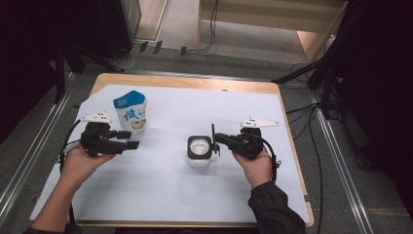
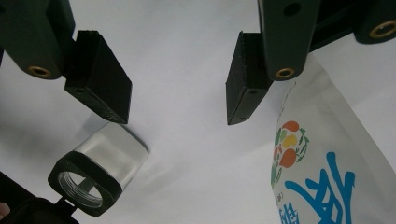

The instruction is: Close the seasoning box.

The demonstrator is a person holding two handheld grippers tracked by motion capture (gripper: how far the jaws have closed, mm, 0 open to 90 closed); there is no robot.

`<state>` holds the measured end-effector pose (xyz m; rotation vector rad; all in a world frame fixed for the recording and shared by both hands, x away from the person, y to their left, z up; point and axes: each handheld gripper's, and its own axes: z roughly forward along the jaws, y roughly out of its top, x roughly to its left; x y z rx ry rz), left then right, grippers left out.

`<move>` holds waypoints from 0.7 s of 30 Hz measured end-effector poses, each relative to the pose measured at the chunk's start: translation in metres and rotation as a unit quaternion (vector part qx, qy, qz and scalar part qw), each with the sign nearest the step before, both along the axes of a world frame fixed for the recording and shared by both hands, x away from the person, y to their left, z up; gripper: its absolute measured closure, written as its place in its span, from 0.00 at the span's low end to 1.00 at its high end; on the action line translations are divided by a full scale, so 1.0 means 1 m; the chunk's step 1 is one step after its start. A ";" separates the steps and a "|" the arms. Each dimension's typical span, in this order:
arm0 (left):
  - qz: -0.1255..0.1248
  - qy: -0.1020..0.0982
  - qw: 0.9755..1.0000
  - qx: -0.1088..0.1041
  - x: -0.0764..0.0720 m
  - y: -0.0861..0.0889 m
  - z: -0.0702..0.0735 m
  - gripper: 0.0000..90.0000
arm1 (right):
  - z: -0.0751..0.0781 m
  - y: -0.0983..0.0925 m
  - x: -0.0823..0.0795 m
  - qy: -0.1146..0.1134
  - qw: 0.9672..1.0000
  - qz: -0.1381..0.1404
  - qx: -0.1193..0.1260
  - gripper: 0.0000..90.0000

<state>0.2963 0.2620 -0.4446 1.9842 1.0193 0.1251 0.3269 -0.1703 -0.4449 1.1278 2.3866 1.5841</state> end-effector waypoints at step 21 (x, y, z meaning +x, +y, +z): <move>-0.006 0.001 1.000 0.002 0.000 -0.002 -0.002 0.47 | -0.005 0.015 0.000 -0.010 1.000 0.021 -0.020 0.89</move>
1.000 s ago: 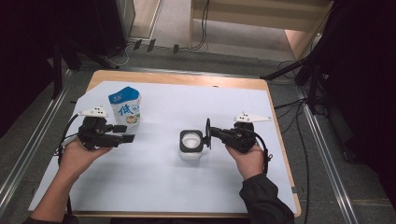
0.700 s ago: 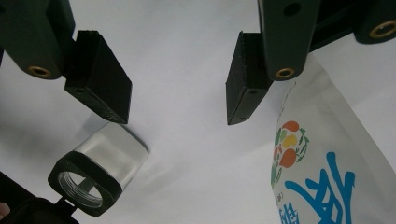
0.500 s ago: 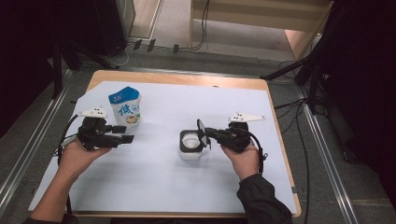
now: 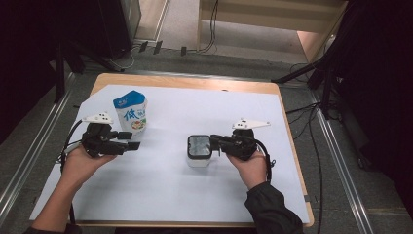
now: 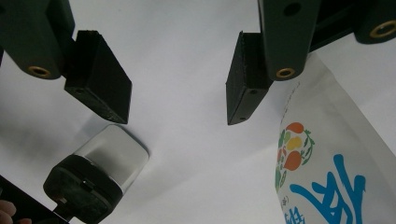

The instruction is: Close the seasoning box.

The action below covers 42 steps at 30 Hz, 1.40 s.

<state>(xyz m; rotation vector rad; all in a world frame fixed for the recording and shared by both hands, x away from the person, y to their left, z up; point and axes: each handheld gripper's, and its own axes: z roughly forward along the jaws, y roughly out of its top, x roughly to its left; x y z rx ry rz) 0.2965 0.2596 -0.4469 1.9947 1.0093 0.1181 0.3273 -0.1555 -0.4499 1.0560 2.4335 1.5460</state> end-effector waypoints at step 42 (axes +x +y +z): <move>-0.010 0.007 1.000 0.009 0.001 0.000 -0.002 0.43 | 0.004 -0.090 -0.002 -0.050 0.993 -0.111 -0.013 0.51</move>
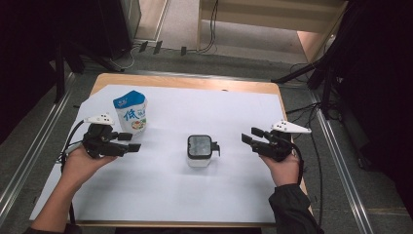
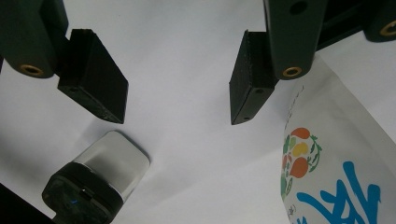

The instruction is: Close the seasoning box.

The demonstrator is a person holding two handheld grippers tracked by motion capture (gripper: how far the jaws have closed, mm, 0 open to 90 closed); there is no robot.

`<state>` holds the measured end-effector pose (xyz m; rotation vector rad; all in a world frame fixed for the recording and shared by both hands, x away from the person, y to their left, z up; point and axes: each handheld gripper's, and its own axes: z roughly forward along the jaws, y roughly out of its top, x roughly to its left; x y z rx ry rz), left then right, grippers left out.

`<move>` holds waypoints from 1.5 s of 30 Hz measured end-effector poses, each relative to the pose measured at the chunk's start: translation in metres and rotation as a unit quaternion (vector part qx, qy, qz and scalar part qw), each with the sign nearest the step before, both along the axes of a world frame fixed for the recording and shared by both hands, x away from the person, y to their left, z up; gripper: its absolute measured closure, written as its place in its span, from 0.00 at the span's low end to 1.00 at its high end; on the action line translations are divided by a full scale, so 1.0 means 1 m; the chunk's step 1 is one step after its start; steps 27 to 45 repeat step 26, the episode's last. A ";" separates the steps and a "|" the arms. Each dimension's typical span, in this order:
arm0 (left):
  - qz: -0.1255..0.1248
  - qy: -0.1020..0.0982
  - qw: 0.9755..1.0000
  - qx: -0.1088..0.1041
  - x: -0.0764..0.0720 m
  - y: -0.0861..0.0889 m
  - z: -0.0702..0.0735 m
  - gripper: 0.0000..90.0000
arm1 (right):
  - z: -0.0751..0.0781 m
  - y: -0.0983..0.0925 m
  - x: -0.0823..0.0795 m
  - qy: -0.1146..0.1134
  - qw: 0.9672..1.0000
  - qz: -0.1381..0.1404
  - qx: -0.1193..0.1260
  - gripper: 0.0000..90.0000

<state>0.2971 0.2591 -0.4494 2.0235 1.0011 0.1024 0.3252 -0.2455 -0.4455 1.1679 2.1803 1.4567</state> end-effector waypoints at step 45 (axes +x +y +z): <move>0.016 -0.001 1.000 -0.003 0.002 0.003 -0.003 0.40 | -0.012 -0.010 0.004 0.009 1.000 -0.017 -0.007 0.49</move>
